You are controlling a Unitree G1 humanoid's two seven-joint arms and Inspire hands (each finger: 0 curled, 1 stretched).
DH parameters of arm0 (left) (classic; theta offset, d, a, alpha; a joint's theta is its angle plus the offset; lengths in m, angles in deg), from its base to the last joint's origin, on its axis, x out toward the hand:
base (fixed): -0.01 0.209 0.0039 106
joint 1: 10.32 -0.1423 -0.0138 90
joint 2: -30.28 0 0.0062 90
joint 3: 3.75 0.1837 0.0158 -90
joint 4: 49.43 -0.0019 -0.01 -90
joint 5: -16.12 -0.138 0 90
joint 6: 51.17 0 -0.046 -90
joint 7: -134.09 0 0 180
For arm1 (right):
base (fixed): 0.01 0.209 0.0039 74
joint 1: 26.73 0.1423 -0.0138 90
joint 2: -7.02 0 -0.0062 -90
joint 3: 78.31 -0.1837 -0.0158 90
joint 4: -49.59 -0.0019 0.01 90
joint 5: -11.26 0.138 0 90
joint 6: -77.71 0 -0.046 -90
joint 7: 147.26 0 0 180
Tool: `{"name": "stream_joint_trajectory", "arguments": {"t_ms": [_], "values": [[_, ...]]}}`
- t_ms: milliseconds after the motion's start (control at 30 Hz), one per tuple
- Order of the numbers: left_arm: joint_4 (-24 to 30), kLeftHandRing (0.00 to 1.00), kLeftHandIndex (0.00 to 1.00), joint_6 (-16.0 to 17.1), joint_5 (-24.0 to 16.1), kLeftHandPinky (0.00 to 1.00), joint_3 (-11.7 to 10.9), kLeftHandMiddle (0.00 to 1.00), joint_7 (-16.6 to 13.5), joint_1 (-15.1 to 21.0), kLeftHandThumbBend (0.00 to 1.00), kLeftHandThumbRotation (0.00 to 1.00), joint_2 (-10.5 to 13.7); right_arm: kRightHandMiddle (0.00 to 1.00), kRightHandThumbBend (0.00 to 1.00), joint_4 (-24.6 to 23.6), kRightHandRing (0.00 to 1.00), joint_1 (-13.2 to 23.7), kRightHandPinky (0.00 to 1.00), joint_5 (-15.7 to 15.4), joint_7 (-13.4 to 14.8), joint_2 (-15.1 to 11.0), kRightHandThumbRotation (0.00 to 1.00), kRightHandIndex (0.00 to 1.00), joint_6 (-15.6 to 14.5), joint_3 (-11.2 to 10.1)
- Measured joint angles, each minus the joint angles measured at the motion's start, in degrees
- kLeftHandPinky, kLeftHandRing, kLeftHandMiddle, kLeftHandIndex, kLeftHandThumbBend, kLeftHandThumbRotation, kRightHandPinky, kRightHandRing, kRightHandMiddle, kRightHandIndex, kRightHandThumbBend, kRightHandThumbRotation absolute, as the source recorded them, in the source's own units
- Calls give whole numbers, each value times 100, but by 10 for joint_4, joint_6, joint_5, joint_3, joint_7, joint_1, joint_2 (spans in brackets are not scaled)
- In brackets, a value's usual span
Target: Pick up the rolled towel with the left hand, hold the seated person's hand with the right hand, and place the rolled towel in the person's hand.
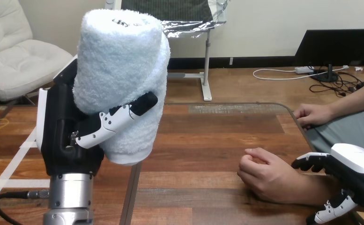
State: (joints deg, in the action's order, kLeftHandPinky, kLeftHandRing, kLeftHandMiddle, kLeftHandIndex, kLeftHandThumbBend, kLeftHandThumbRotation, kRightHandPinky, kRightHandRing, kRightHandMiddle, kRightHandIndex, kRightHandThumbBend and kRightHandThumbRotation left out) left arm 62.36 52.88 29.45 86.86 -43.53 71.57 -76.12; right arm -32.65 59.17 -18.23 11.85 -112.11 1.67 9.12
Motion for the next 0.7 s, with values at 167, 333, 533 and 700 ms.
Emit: {"name": "stream_joint_trajectory", "arguments": {"t_ms": [167, 333, 533, 700], "values": [[0, 24, 36, 0, 0, 18, -2, 31, 2, 0, 44, 0, 0, 81, 99, 0, 79, 5, 63, -14, 3, 0, 2, 80, -11, 7], [0, 24, 37, 0, 3, 18, -6, 31, 5, 0, 44, 0, 0, 81, 99, 0, 79, 9, 61, -30, 10, 0, 2, 80, -20, 15], [0, 24, 37, 0, 9, 18, -12, 31, 7, 0, 44, 0, 0, 81, 99, 1, 79, 15, 60, -55, 19, 0, 3, 80, -31, 27], [0, 24, 37, -1, 11, 18, -14, 32, 7, 0, 44, 0, -1, 81, 100, 5, 79, 22, 61, -75, 28, 0, 3, 80, -40, 39]]}}
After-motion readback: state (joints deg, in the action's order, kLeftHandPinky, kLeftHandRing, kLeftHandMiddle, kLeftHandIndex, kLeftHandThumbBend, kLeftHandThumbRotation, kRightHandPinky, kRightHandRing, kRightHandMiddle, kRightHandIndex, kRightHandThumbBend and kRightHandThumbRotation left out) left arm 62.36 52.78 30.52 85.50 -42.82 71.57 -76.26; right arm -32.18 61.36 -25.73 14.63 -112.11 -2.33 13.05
